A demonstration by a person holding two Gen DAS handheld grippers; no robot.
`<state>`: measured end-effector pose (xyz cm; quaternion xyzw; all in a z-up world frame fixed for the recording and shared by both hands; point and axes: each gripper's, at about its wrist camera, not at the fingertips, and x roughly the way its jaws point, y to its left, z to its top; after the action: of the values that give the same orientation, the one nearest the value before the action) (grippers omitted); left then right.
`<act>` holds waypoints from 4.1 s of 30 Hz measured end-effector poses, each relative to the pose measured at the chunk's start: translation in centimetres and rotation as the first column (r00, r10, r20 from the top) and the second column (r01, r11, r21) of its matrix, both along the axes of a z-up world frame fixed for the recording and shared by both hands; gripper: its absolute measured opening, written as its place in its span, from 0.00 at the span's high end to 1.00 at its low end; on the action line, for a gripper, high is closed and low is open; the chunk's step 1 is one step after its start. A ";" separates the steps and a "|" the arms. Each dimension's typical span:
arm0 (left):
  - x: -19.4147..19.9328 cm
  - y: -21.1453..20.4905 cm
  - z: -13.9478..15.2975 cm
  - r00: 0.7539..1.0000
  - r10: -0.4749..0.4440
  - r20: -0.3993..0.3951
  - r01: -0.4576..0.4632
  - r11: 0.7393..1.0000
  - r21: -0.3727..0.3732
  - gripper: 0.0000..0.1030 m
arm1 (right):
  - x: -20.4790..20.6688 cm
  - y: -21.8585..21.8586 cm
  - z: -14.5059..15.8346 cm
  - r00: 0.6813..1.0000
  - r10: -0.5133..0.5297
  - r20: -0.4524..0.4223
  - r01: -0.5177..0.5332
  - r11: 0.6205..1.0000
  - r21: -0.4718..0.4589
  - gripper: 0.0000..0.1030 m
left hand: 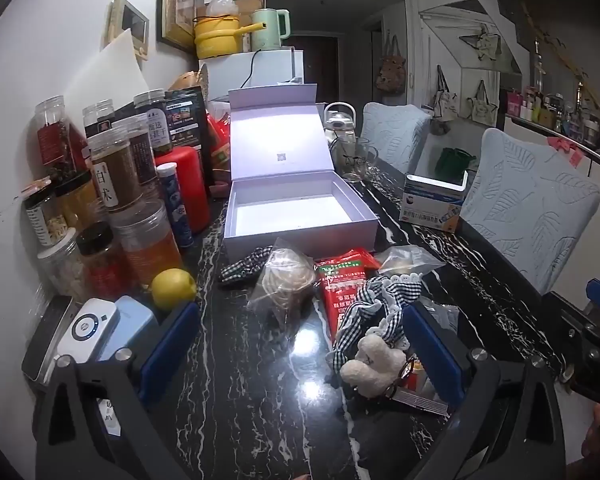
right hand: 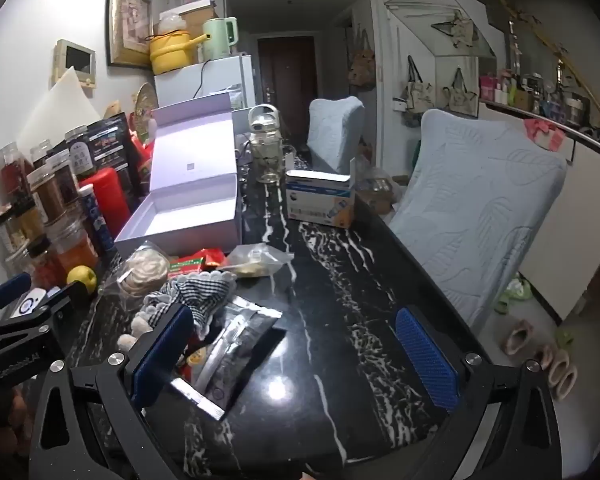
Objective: Organize soft objects
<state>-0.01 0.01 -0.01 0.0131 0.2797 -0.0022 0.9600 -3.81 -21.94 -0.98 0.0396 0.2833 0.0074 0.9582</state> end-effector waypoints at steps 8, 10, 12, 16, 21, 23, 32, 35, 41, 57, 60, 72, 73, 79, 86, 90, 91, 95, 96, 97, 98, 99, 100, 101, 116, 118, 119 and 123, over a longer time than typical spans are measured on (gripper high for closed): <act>-0.1 -0.5 0.3 1.000 -0.021 -0.001 0.021 1.000 -0.007 0.00 | 0.0 0.3 0.3 1.000 0.005 0.011 -0.005 1.000 -0.015 0.00; -0.3 -0.7 0.1 1.000 -0.022 0.002 0.022 1.000 0.001 0.00 | -0.1 0.1 0.1 1.000 0.010 0.015 -0.010 1.000 -0.013 0.00; -0.5 -0.8 0.1 1.000 -0.024 0.001 0.024 1.000 -0.001 0.00 | -0.1 0.0 -0.1 1.000 0.013 0.017 -0.013 1.000 -0.012 0.00; -0.5 -0.4 0.0 1.000 -0.023 -0.001 0.023 1.000 -0.008 0.00 | -0.4 0.1 0.2 1.000 0.007 0.021 -0.007 1.000 -0.026 0.00; -0.7 -0.3 0.1 0.999 -0.032 0.001 0.032 0.999 -0.015 0.00 | -0.6 0.5 0.4 1.000 0.010 0.018 -0.009 0.999 -0.042 0.00; -0.8 -0.3 0.2 0.999 -0.034 0.000 0.034 0.999 -0.015 0.00 | -0.5 0.5 0.4 1.000 0.012 0.017 -0.011 0.999 -0.044 0.00; -0.9 -0.4 0.3 0.999 -0.038 0.000 0.038 0.999 -0.016 0.00 | -0.6 0.8 0.3 1.000 0.014 0.018 -0.013 0.999 -0.049 0.00; -0.9 -0.4 0.4 0.999 -0.039 0.000 0.039 0.999 -0.017 0.00 | -0.6 0.8 0.3 1.000 0.014 0.019 -0.013 0.999 -0.050 0.00; -0.8 -0.7 0.4 0.999 -0.048 -0.006 0.048 0.999 -0.015 0.00 | -0.6 1.0 0.5 1.000 0.018 0.023 -0.017 0.998 -0.061 0.00; -0.7 -0.7 0.4 0.998 -0.061 -0.012 0.061 0.998 -0.013 0.00 | -0.6 1.2 0.6 1.000 0.020 0.022 -0.018 0.998 -0.065 0.00; -0.6 -0.7 0.4 0.998 -0.061 -0.013 0.061 0.998 -0.012 0.00 | -0.6 1.2 0.6 1.000 0.020 0.023 -0.018 0.998 -0.064 0.00; -0.7 -0.7 0.3 0.998 -0.060 -0.012 0.060 0.998 -0.013 0.00 | -0.5 1.2 0.6 1.000 0.020 0.022 -0.019 0.998 -0.064 0.00; -0.7 -0.8 0.3 0.998 -0.061 -0.012 0.061 0.998 -0.012 0.00 | -0.5 1.2 0.6 1.000 0.020 0.022 -0.019 0.998 -0.064 0.00; -0.7 -0.9 0.1 0.998 -0.066 -0.018 0.066 0.998 -0.013 0.00 | -0.6 1.3 0.6 1.000 0.021 0.019 -0.020 0.998 -0.064 0.00; -0.6 -1.2 -0.8 0.997 -0.074 -0.028 0.074 0.997 -0.011 0.00 | -0.5 1.0 -0.2 0.999 0.031 0.007 -0.031 0.998 -0.047 0.00; -0.3 -1.2 -1.4 0.996 -0.090 -0.028 0.089 0.996 -0.004 0.00 | -0.3 0.8 -1.0 0.999 0.041 -0.012 -0.041 0.998 -0.039 0.00; -0.2 -1.2 -1.5 0.995 -0.097 -0.032 0.097 0.995 -0.009 0.00 | -0.3 0.7 -1.2 0.999 0.044 -0.018 -0.045 0.998 -0.039 0.00; 0.4 -0.7 -2.2 0.994 -0.096 -0.043 0.095 0.995 -0.029 0.00 | 0.0 0.5 -2.0 0.998 0.040 -0.039 -0.041 0.998 -0.039 0.00; 0.6 -0.6 -2.4 0.995 -0.087 -0.044 0.086 0.996 -0.022 0.00 | 0.1 0.4 -2.1 0.998 0.038 -0.043 -0.039 0.999 -0.036 0.00; 0.8 -0.5 -2.7 0.996 -0.079 -0.047 0.078 0.997 -0.016 0.00 | 0.3 0.3 -2.3 0.998 0.036 -0.048 -0.038 0.999 -0.032 0.00; 1.0 -0.4 -3.0 0.996 -0.076 -0.054 0.075 0.997 -0.016 0.00 | 0.3 0.2 -2.4 0.998 0.036 -0.051 -0.037 0.999 -0.029 0.00; 1.2 -0.2 -3.3 0.995 -0.079 -0.061 0.078 0.997 -0.024 0.00 | 0.5 0.2 -2.6 0.998 0.036 -0.057 -0.038 0.999 -0.027 0.00; 1.5 -0.1 -3.7 0.993 -0.089 -0.073 0.086 0.995 -0.040 0.00 | 0.6 0.2 -2.7 0.997 0.037 -0.061 -0.039 0.999 -0.027 0.00; 1.6 0.0 -4.0 0.992 -0.097 -0.081 0.093 0.994 -0.050 0.00 | 0.7 0.2 -2.9 0.997 0.038 -0.067 -0.040 0.999 -0.027 0.00; 6.6 -2.2 -8.0 0.951 -0.218 -0.221 0.182 0.968 -0.173 0.00 | 2.4 0.5 -5.2 0.988 0.059 -0.140 -0.062 0.998 -0.011 0.00; 7.4 -2.3 -8.2 0.952 -0.204 -0.226 0.171 0.973 -0.158 0.01 | 2.7 0.3 -5.5 0.987 0.059 -0.152 -0.060 0.998 -0.003 0.00; 7.8 -2.4 -8.4 0.954 -0.194 -0.230 0.164 0.976 -0.144 0.01 | 2.8 0.2 -5.6 0.986 0.059 -0.158 -0.060 0.998 0.000 0.00; 9.2 -2.8 -9.1 0.945 -0.202 -0.257 0.172 0.976 -0.135 0.04 | 3.1 -0.2 -6.1 0.983 0.055 -0.177 -0.053 0.998 0.014 0.00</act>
<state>9.18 -2.76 -9.08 -0.0143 0.4047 -0.1107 0.9076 -0.70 -22.13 -7.05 0.0366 0.3684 0.0312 0.9284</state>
